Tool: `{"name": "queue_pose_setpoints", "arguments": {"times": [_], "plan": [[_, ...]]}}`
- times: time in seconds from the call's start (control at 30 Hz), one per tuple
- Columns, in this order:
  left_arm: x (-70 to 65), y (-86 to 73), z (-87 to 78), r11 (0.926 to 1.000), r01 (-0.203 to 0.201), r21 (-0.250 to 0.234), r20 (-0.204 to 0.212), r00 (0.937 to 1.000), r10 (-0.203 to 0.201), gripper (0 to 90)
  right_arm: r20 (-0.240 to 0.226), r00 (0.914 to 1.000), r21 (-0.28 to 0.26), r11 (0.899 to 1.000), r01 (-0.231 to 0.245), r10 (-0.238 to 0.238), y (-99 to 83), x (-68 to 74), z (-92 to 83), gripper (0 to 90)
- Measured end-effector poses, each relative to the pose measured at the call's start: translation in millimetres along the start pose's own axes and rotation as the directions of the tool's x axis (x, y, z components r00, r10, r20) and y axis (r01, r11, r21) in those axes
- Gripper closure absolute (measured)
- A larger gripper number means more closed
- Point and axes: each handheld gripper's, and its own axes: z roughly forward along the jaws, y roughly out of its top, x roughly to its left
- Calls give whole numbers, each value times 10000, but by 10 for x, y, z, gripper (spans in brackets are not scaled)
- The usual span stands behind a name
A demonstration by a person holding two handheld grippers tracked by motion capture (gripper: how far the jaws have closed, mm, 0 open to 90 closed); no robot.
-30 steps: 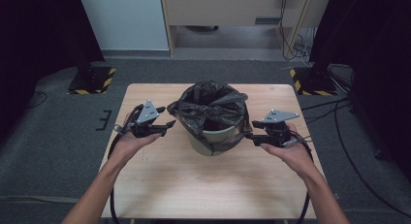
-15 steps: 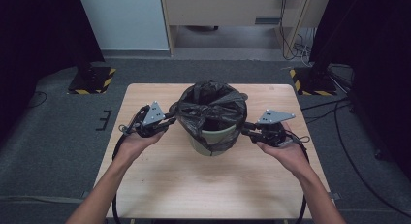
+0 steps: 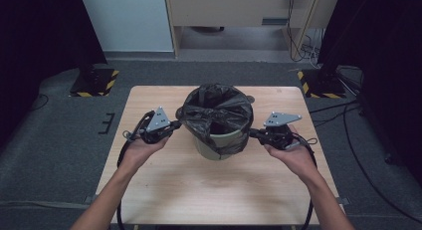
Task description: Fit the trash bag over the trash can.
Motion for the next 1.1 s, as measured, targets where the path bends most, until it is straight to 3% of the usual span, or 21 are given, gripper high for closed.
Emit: {"name": "queue_pose_setpoints", "arguments": {"times": [0.1,0.23,0.3,0.33,0.37,0.43,0.57,0.63,0.7,0.77,0.93,1.1], "plan": [[22,-17,2,9999,-30,125,-165,9999,32,899,21,9999,-27,9999,-105,105,1,-10,-16,900],[57,-41,7,9994,321,99,-952,9950,-310,581,33,9999,-53,9999,-125,125,-3,-26,-24,900],[92,-42,15,9991,372,202,-1082,9935,-348,440,34,9999,-13,10000,-99,99,-8,-33,-31,900],[116,-36,17,9994,135,303,-1250,9921,-96,402,34,9999,-3,9999,-109,109,-10,-35,-33,900],[114,-36,28,9989,260,383,-1233,9922,-211,376,36,10000,16,10000,-90,90,-13,-38,-36,900],[127,-12,50,9994,107,340,-1027,9947,-71,350,6,9999,8,9999,-138,138,-15,-40,-44,899],[92,75,112,9982,-553,214,-520,9971,563,446,-57,9999,-59,9999,-112,111,-7,-33,-38,900],[68,104,124,9978,-636,194,-479,9968,645,575,-9,9999,-49,9999,-139,139,2,-26,-36,900],[23,109,102,9980,-619,156,-492,9968,625,795,93,9999,-74,9999,-90,90,10,-12,-32,900],[-48,91,90,9986,-517,76,-435,9977,520,889,94,9999,-94,9999,-120,121,11,-3,-31,900],[-192,33,68,9994,-68,-335,-326,9995,57,900,169,9995,100,9996,-272,271,-28,-50,-37,900],[-280,11,136,9996,-227,-164,-3,9997,227,900,171,9995,10,9997,-260,260,-37,-76,-55,900]]}}
